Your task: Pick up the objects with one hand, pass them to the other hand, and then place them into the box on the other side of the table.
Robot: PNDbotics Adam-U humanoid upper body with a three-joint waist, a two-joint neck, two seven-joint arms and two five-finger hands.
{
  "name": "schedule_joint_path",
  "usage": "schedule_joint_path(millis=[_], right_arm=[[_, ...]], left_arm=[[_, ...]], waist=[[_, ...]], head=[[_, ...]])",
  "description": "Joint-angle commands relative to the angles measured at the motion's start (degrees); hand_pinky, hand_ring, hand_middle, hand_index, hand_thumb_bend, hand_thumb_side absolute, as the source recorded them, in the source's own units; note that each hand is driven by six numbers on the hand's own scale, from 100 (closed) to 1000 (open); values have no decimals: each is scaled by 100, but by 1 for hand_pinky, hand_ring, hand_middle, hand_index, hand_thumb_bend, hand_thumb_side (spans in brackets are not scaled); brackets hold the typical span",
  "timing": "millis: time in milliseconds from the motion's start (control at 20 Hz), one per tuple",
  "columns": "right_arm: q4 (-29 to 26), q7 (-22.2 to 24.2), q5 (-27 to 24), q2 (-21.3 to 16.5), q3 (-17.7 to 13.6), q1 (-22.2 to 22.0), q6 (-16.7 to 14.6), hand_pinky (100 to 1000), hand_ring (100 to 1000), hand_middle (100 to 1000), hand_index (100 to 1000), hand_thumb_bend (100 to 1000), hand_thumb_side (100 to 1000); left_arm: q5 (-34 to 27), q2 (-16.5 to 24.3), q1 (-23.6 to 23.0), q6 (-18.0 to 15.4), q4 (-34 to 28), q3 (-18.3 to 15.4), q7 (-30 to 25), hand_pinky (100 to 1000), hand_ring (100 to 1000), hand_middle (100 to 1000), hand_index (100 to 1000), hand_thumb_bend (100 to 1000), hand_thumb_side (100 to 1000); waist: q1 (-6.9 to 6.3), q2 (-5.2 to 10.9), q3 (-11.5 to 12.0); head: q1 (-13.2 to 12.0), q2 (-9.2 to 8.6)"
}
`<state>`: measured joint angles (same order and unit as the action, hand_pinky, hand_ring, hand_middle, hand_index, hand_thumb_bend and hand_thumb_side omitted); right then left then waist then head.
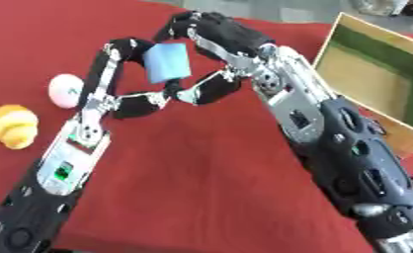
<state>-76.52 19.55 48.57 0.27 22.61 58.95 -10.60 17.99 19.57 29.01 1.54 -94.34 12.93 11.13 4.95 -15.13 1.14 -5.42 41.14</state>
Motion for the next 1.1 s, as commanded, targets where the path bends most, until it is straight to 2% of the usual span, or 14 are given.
schedule_joint_path(millis=[50, 700, 1100], right_arm=[[45, 12, 11, -15, -53, 54, 36, 776, 781, 735, 810, 420, 176], [135, -106, -18, 37, -88, 39, 46, 770, 780, 718, 802, 414, 145], [176, -187, -219, 50, -93, 36, 98, 749, 747, 549, 699, 400, 100]], left_arm=[[-7, -19, 115, -27, -191, 32, -13, 747, 516, 490, 364, 100, 100], [-54, -62, 140, -80, -194, 65, -74, 750, 517, 491, 365, 100, 100], [-54, -81, 155, -119, -183, 87, -155, 751, 518, 492, 368, 100, 100]], waist=[[-63, 56, 9], [-76, 32, 37], [-83, 34, 57]], head=[[13, -54], [19, -87], [23, -75]])
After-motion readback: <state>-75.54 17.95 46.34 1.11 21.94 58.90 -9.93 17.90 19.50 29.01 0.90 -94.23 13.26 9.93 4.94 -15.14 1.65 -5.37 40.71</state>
